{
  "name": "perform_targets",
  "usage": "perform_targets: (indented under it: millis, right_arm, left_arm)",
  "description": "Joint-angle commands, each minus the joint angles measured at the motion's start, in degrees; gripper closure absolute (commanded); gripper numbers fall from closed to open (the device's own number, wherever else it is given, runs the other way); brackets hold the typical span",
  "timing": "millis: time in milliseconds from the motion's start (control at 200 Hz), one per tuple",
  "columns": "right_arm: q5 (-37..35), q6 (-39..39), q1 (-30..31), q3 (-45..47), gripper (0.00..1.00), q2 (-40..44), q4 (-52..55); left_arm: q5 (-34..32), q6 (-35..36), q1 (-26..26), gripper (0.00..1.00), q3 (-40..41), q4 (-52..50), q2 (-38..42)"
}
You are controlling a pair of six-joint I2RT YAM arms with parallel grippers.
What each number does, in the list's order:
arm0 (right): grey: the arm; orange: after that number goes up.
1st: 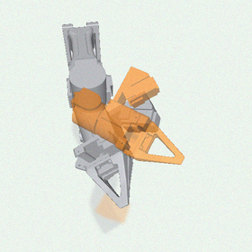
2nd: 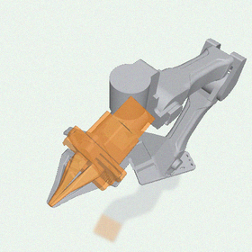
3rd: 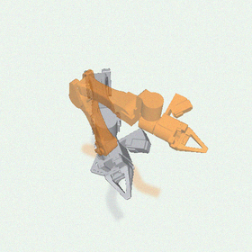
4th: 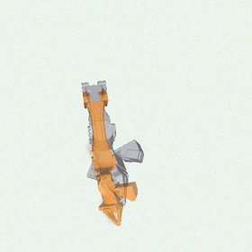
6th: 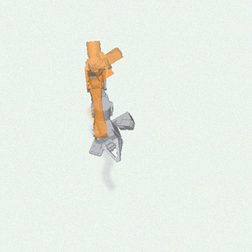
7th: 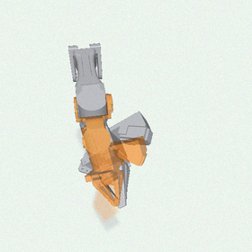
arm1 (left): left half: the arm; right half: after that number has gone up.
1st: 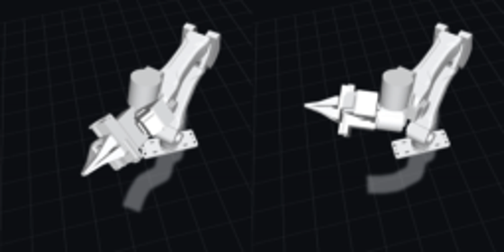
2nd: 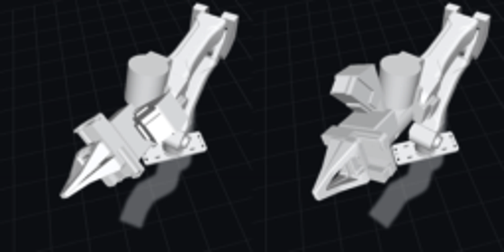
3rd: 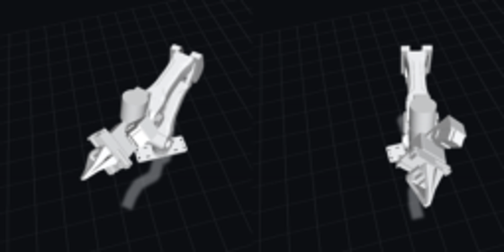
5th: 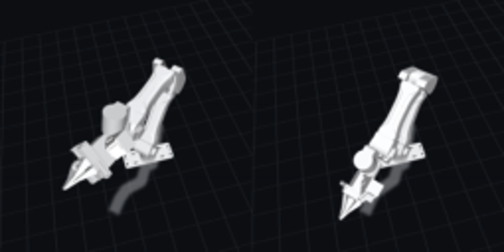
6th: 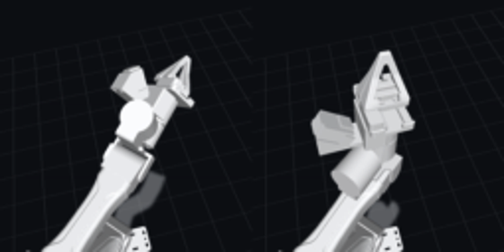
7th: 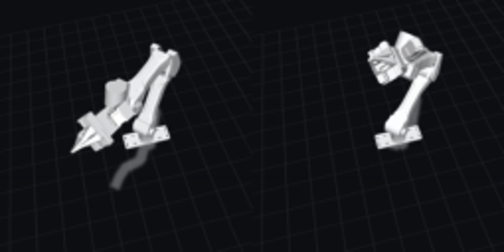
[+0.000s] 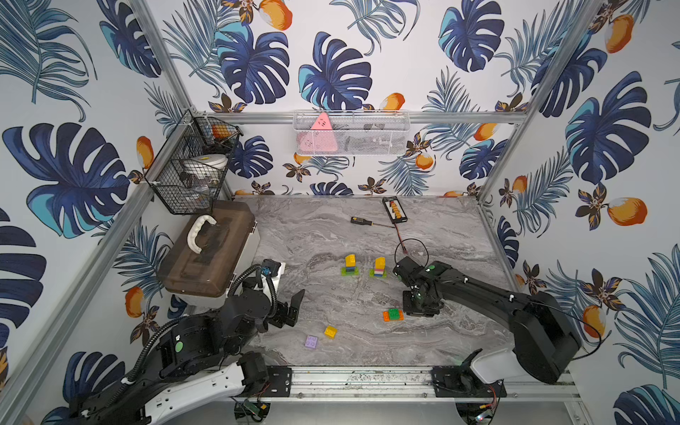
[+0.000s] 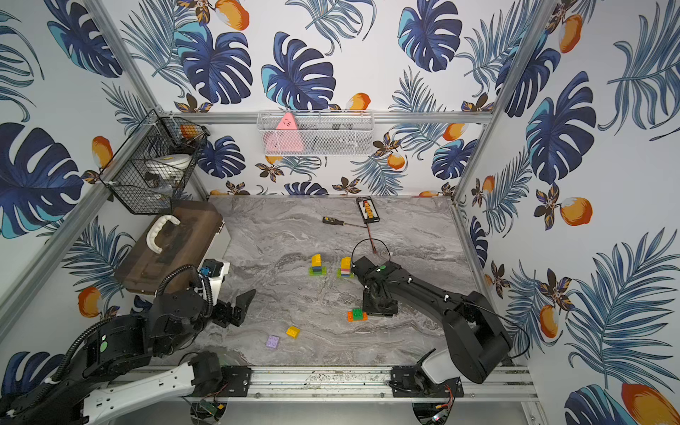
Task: Assemble the number 1 with lego
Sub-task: Place the lego brick at the center of the board, then pick up the lego brick from the center of the board.
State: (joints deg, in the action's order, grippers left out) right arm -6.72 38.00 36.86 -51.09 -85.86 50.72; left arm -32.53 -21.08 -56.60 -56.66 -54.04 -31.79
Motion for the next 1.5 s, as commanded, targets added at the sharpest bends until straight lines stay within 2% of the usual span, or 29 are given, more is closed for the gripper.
perform_targets:
  millis: [0, 210, 415, 525, 941, 1281, 1496]
  right_arm:
    - [0.20, -1.73, -0.90, 0.76, 0.73, -2.62, -4.79]
    - [0.58, -3.30, -2.94, 2.96, 0.68, -3.56, -7.82]
    - [1.06, -3.34, -3.03, 2.76, 0.47, -3.74, -7.35]
    - [1.03, -2.52, -3.07, 2.36, 0.43, -3.13, -6.55]
    - [-1.07, 0.35, -3.06, 1.08, 0.49, -1.76, -4.09]
    - [-0.21, 0.56, -3.18, 2.24, 0.60, -1.77, -5.14]
    - [-0.15, 0.54, -3.08, 2.41, 0.61, -1.81, -5.28]
  left_arm:
    - [-0.68, -0.75, 0.17, 0.01, -0.20, 0.08, 0.50]
    - [-0.48, -0.63, 0.17, 0.01, -0.11, 0.16, 0.51]
    - [-0.42, -0.69, 0.17, 0.01, -0.20, 0.16, 0.46]
    - [-0.60, -0.69, 0.17, 0.01, -0.11, 0.16, 0.77]
    - [-0.60, -0.80, 0.17, 0.01, -0.20, 0.08, 1.02]
    - [-0.68, -0.78, 0.14, 0.01, -0.20, 0.07, 0.94]
    - [-0.78, -0.80, 0.17, 0.01, -0.20, -0.01, 0.78]
